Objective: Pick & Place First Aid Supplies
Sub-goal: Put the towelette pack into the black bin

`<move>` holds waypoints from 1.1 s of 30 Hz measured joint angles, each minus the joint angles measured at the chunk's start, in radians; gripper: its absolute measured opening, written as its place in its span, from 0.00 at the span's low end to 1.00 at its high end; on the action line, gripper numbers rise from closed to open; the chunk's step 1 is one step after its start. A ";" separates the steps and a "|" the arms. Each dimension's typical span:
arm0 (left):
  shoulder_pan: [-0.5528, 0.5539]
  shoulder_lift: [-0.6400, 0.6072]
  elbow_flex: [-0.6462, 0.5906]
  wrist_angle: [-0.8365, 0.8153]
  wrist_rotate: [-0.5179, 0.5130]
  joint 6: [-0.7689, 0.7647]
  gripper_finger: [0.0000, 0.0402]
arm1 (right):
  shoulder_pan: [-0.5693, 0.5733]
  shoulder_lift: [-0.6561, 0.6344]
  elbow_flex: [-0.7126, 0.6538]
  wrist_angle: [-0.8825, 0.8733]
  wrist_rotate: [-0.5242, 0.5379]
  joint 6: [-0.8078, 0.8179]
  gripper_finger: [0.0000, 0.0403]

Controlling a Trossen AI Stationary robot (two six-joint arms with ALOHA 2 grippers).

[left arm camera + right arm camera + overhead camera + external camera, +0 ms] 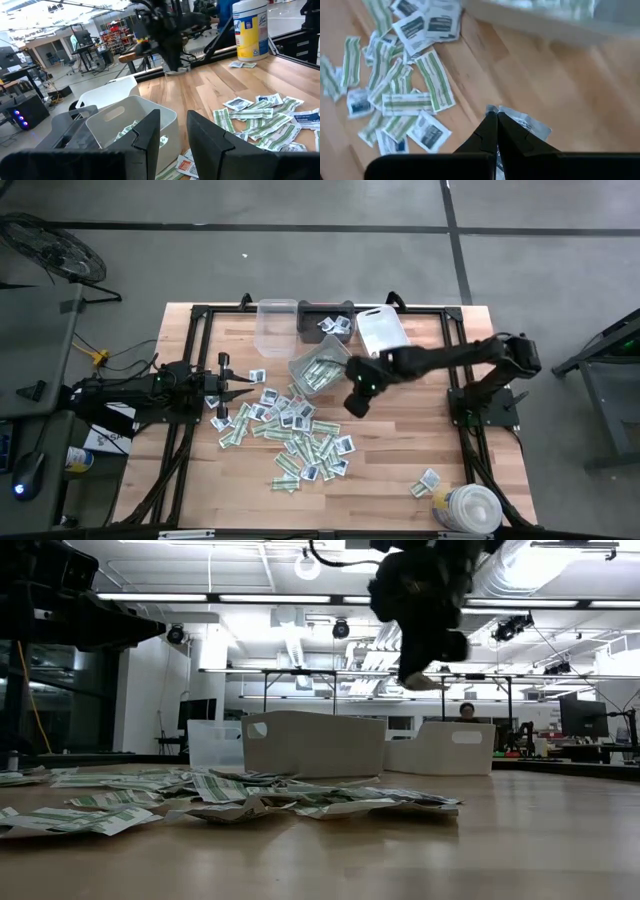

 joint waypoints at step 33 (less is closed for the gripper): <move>0.000 0.000 0.000 0.000 -0.002 0.000 0.24 | -0.398 0.423 0.528 0.029 0.272 -0.969 0.00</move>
